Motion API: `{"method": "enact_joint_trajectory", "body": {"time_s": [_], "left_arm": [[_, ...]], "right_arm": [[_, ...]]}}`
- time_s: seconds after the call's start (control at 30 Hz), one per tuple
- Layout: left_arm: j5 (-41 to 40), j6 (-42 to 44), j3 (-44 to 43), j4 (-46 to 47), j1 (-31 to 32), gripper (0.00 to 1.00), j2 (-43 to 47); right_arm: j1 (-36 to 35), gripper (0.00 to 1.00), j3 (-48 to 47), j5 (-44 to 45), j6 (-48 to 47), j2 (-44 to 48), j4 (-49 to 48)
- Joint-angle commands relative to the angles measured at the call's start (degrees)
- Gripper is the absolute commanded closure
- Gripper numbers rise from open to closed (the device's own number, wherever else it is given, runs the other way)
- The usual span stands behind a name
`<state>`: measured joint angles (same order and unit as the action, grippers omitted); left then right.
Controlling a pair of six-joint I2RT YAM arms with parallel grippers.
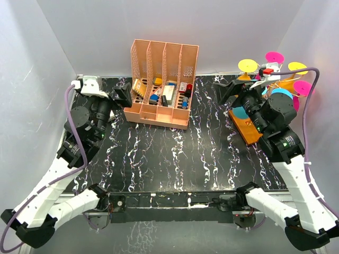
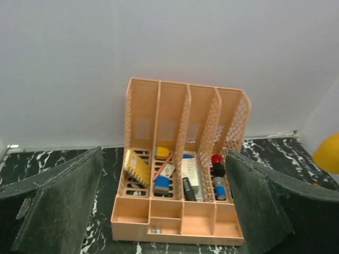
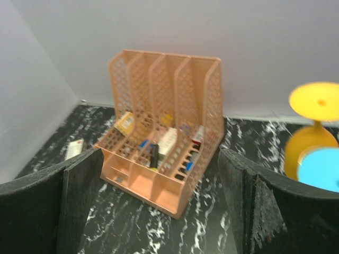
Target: Take the wine glass off the wine glass rack
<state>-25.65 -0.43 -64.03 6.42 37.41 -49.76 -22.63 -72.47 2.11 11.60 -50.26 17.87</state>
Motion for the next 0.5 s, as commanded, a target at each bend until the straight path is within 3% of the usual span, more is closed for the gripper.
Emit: {"method": "enact_joint_trajectory", "body": {"time_s": [0.0, 0.2, 0.47], "left_arm": [[2.4, -3.8, 4.1, 4.1, -6.3, 0.03, 1.8], [5.2, -6.7, 11.2, 7.9, -13.6, 0.03, 4.1], [6.6, -9.5, 18.5, 11.9, -17.9, 0.03, 7.6]], "right_arm": [[2.9, 0.01, 0.0, 6.0, 2.3, 0.4, 4.6], [7.0, 0.01, -0.7, 10.9, 1.9, 0.2, 10.6], [11.0, 0.01, -3.2, 16.1, -0.5, -1.0, 14.4]]}}
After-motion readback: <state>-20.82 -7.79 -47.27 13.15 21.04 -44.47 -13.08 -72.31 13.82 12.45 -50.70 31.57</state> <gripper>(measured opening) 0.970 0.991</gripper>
